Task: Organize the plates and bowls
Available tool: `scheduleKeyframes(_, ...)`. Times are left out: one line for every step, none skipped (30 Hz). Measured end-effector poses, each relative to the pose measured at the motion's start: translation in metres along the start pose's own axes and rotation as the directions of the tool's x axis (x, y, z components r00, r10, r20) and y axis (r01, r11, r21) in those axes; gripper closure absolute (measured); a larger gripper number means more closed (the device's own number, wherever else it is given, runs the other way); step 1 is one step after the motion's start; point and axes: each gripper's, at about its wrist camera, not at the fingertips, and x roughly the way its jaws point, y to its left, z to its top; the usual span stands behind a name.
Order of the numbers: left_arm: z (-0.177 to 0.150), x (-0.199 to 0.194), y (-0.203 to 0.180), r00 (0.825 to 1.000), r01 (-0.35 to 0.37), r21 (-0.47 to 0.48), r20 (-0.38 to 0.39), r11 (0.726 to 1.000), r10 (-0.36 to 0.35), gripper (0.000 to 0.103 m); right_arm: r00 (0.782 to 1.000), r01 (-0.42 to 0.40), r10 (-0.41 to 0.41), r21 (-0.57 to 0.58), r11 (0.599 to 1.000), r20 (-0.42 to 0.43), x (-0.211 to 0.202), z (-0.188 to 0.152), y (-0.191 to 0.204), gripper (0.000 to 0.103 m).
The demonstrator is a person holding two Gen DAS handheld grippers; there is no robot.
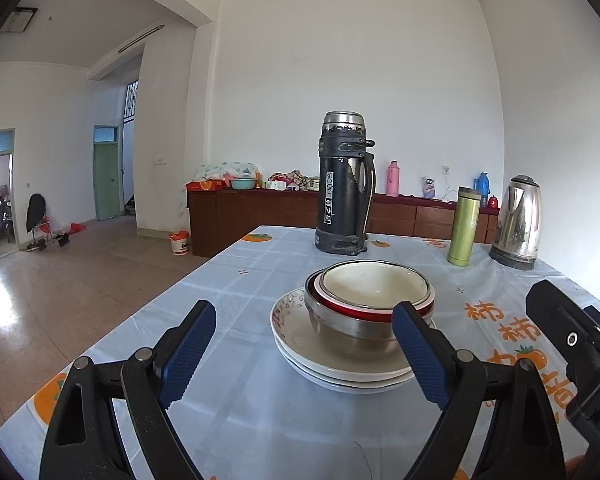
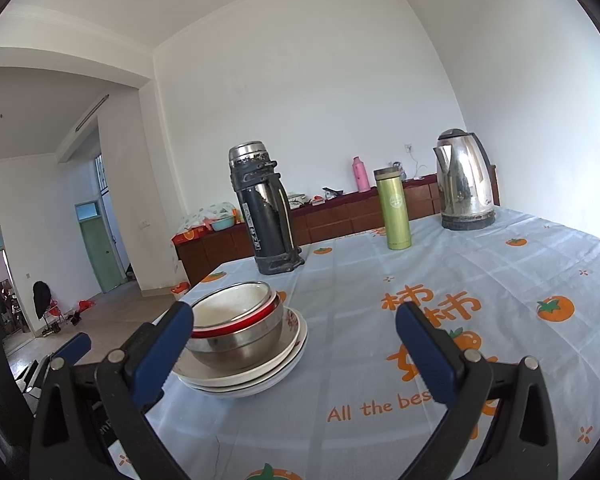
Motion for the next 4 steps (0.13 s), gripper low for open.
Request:
scheduleKeyframes(-0.0002, -0.0004, -0.0005, 1.0, 0.0, 0.003, 0.0, 1.0, 0.0, 0.012, 1.0, 0.0, 0.0, 0.0, 1.0, 0.0, 0.0001, 0.0001, -0.0001, 0.0)
scheduleKeyframes(-0.0001, -0.0009, -0.001, 1.0, 0.0, 0.005, 0.003, 1.0, 0.0, 0.012, 1.0, 0.002, -0.002, -0.001, 1.0, 0.001, -0.0001, 0.0001, -0.0003, 0.0)
scheduleKeyframes(0.0002, -0.0016, -0.0012, 1.0, 0.001, 0.006, 0.006, 1.0, -0.001, 0.012, 1.0, 0.003, -0.003, 0.0, 1.0, 0.002, 0.0, 0.0, 0.0001, 0.0)
scheduleKeyframes(0.0005, -0.0023, -0.0016, 1.0, 0.001, 0.008, 0.009, 1.0, -0.001, 0.012, 1.0, 0.005, -0.005, -0.001, 1.0, 0.001, 0.0002, 0.0001, -0.0001, 0.0)
